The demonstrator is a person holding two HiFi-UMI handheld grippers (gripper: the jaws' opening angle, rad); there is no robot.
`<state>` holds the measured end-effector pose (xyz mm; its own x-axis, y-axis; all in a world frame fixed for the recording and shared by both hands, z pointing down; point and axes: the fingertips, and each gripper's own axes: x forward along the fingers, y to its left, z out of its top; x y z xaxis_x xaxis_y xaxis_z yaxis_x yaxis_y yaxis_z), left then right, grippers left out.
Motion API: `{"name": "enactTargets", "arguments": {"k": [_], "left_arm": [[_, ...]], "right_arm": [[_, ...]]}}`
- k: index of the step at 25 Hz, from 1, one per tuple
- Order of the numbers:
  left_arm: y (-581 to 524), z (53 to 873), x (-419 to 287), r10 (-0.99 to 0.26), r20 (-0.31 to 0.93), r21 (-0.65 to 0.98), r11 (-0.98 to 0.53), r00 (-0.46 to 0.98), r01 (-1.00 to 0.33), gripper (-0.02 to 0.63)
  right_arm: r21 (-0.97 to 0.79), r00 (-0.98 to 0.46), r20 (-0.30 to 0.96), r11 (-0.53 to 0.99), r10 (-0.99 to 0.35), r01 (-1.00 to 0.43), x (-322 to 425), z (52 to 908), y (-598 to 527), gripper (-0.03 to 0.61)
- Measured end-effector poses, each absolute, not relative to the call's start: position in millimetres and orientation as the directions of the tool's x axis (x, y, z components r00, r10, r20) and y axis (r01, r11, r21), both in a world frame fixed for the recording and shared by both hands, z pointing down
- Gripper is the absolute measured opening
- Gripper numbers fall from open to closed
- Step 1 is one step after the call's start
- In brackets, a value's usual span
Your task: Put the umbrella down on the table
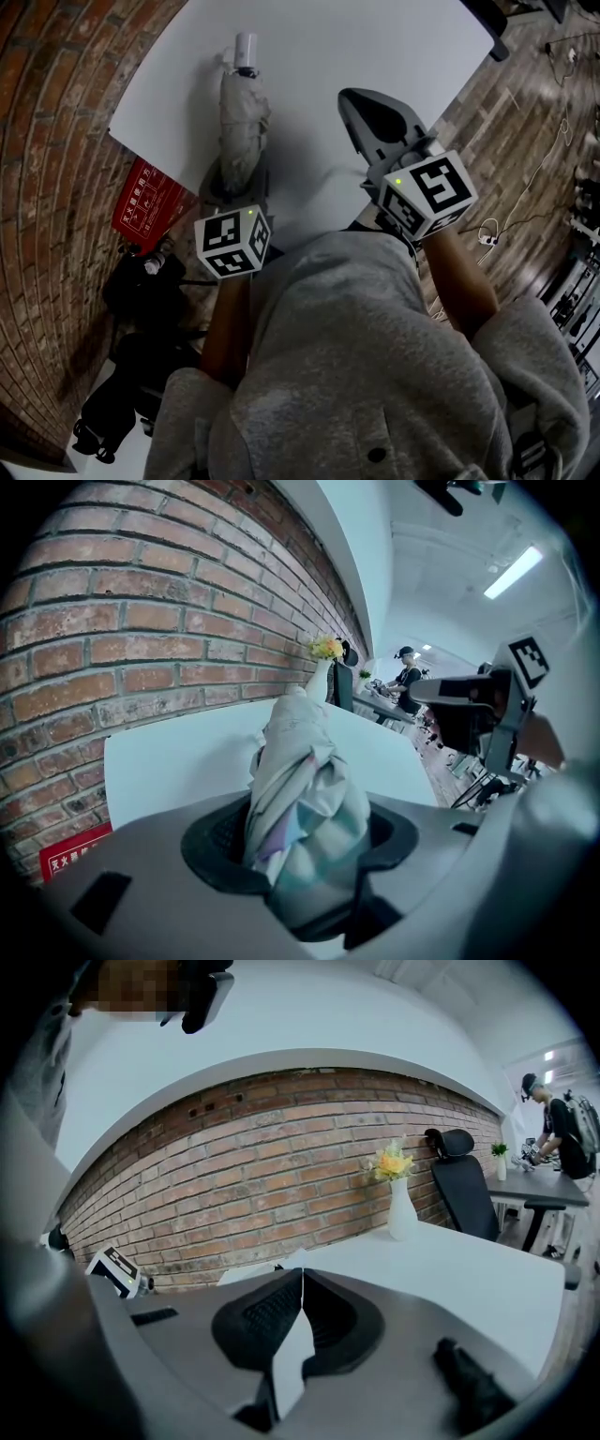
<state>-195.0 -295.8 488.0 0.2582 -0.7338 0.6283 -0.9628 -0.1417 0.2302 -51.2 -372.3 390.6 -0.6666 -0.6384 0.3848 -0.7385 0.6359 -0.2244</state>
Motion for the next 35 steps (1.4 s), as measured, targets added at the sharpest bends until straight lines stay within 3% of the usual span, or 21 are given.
{"name": "enactTargets", "arguments": {"k": [35], "left_arm": [[-284.5,551.4,-185.7,-0.608,0.747,0.234,-0.138,0.268,-0.962,0.25]], "right_arm": [[-0.226,-0.659,0.419,0.632,-0.624,-0.742,-51.4,404.2,-372.7,0.025]]}}
